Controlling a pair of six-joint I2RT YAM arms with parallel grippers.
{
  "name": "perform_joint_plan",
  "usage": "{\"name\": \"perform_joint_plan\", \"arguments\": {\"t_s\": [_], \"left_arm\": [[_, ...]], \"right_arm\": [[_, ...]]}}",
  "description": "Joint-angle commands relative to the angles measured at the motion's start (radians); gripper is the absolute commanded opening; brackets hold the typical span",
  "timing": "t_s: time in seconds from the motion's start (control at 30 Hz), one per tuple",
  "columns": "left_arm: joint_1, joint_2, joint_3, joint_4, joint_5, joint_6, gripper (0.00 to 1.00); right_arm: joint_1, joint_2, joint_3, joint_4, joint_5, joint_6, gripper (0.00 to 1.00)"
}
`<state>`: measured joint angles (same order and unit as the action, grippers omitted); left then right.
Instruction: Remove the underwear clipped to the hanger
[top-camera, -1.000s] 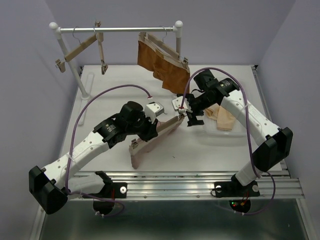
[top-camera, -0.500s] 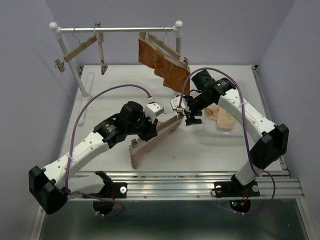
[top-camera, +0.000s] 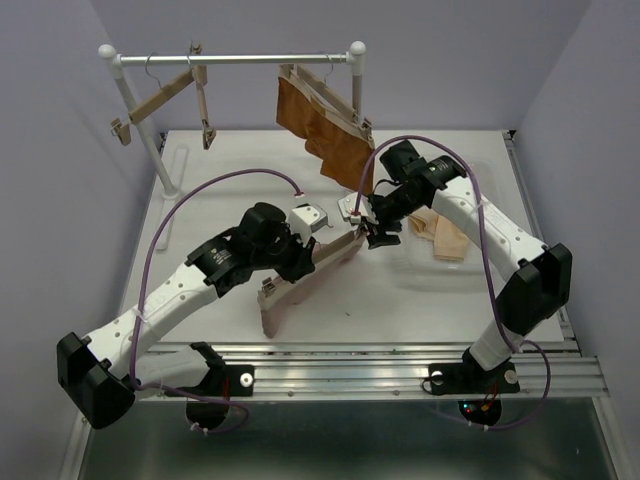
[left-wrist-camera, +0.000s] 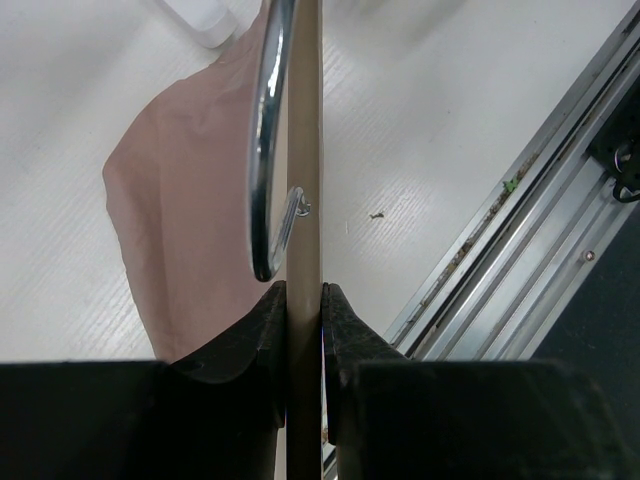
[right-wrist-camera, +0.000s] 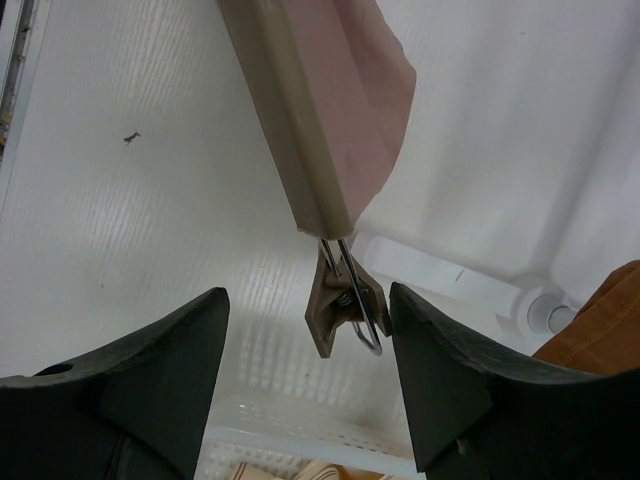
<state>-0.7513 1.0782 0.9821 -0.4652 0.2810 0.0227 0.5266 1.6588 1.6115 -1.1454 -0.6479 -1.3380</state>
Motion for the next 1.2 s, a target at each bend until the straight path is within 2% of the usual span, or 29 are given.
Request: {"name": "perform_joint_plan", "arguments": {"t_s": [0.0,0.03,0.13,0.17,0.23,0.53,0.57,0.6,0.63,0.7,0.73,0.93,1.03,1.17], "left_arm": [[-0.006,-0.044,0.052,0.03,0.006,0.006,0.0],[-0.006,-0.044,0.052,0.031,0.004,0.003,0.0],[-0.006,-0.04,0.05,0.028,-0.005,-0.001,0.0],[-0.006,-0.037,0.05,0.027,-0.006,-0.003,0.0],[-0.006,-0.029,0.049,0.022,-0.014,-0.006,0.0],[-0.008,-0.027,0.058,0.025,-0.016,0.0,0.0],[-0.008,-0.027,0.058,0.025,-0.014,0.0,0.0],[-0.008,-0.031,0.058,0.026,-0.016,-0.001,0.0],[-0.008,-0.031,0.056,0.028,-0.02,-0.004,0.0],[-0.008,-0.031,0.053,0.039,-0.035,-0.015,0.0],[-0.008,-0.032,0.049,0.045,-0.04,-0.017,0.0],[-0.006,-0.043,-0.002,0.117,-0.071,-0.095,0.0],[-0.006,-0.044,-0.028,0.151,-0.108,-0.128,0.0],[-0.006,-0.06,-0.037,0.189,-0.167,-0.177,0.0]], "right_arm": [[0.019,0.006,0.048,0.024,-0.03,-0.001,0.67],[0.019,0.004,0.047,0.024,-0.03,-0.003,0.65],[0.019,0.001,0.044,0.023,-0.029,-0.006,0.44],[0.019,0.001,0.045,0.024,-0.027,0.0,0.26],[0.019,0.002,0.054,0.023,-0.029,0.005,0.01],[0.019,0.016,0.08,0.041,-0.01,0.056,0.01],[0.019,0.01,0.059,0.059,-0.006,0.08,0.03],[0.019,-0.005,0.047,0.078,-0.003,0.085,0.26],[0.019,-0.016,0.035,0.122,0.001,0.092,0.55],[0.019,-0.054,-0.014,0.202,0.014,0.189,0.97],[0.019,-0.068,-0.03,0.261,0.027,0.206,1.0],[0.019,-0.174,-0.186,0.521,0.141,0.436,1.0],[0.019,-0.226,-0.289,0.765,0.23,0.621,1.0],[0.01,-0.341,-0.444,0.988,0.356,0.911,1.0]]}}
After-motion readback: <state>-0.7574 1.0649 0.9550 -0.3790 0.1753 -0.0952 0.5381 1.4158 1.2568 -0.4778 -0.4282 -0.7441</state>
